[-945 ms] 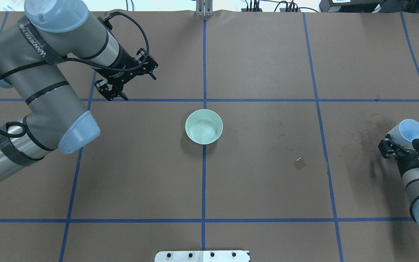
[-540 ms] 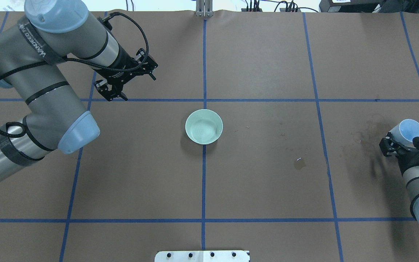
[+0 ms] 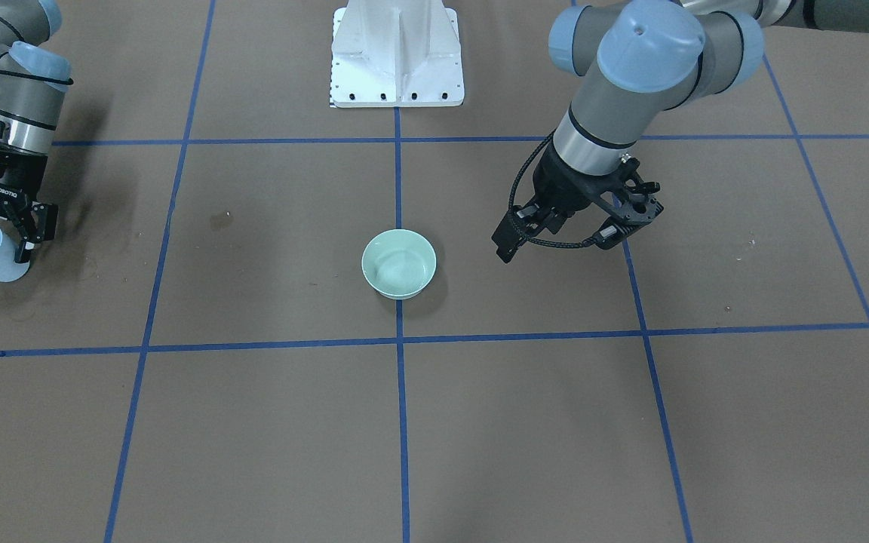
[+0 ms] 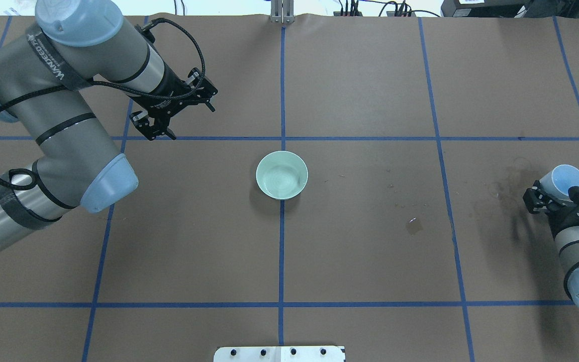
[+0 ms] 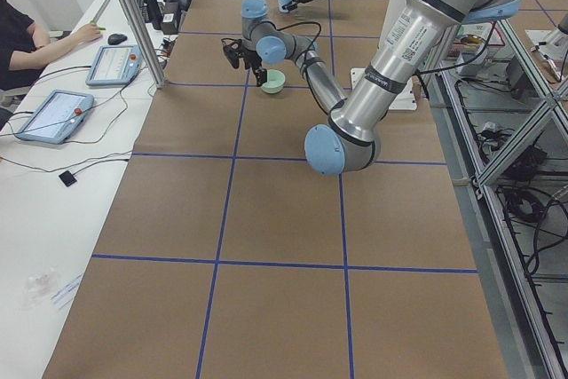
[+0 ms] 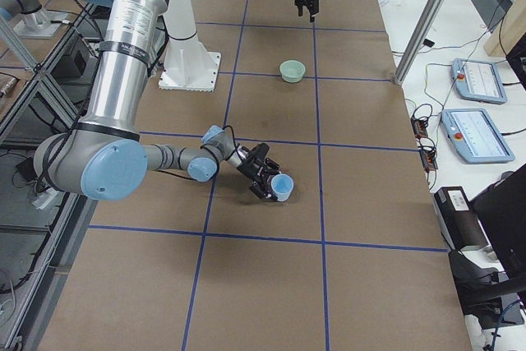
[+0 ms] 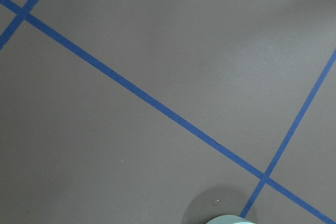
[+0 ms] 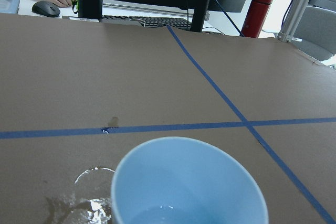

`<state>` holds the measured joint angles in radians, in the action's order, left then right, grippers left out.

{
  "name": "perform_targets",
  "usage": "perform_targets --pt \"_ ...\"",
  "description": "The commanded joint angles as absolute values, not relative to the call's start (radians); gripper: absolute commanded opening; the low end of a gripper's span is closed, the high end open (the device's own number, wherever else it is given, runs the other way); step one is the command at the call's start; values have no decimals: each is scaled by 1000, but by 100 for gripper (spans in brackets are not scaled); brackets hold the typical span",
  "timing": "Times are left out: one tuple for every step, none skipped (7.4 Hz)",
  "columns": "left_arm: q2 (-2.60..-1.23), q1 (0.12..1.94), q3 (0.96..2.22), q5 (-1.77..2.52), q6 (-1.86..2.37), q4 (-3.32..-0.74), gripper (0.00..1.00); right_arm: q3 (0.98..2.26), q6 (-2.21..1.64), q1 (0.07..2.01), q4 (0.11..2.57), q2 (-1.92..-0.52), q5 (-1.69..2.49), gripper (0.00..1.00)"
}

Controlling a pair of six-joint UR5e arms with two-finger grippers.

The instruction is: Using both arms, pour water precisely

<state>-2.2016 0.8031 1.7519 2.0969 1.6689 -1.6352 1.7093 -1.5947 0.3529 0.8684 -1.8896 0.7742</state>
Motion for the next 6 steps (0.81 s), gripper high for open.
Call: perform_targets --pt "-2201 802 1752 2097 1669 -1635 100 1687 -1589 362 868 -1868 776 100" --pt "-2201 802 1752 2097 1669 -1635 100 1686 -1588 367 868 -1868 776 100" --pt "-2203 802 1752 2097 1669 -1635 100 1686 -1588 367 868 -1868 776 100" --pt "-2201 804 1752 2097 1670 -1635 100 1684 -1588 368 868 -1868 776 100" --pt "-2203 802 1752 2097 1671 -1635 100 1683 -1588 373 868 -1868 776 100" --pt "-2203 802 1752 2097 1672 -1635 100 1683 -1585 379 868 -1868 776 99"
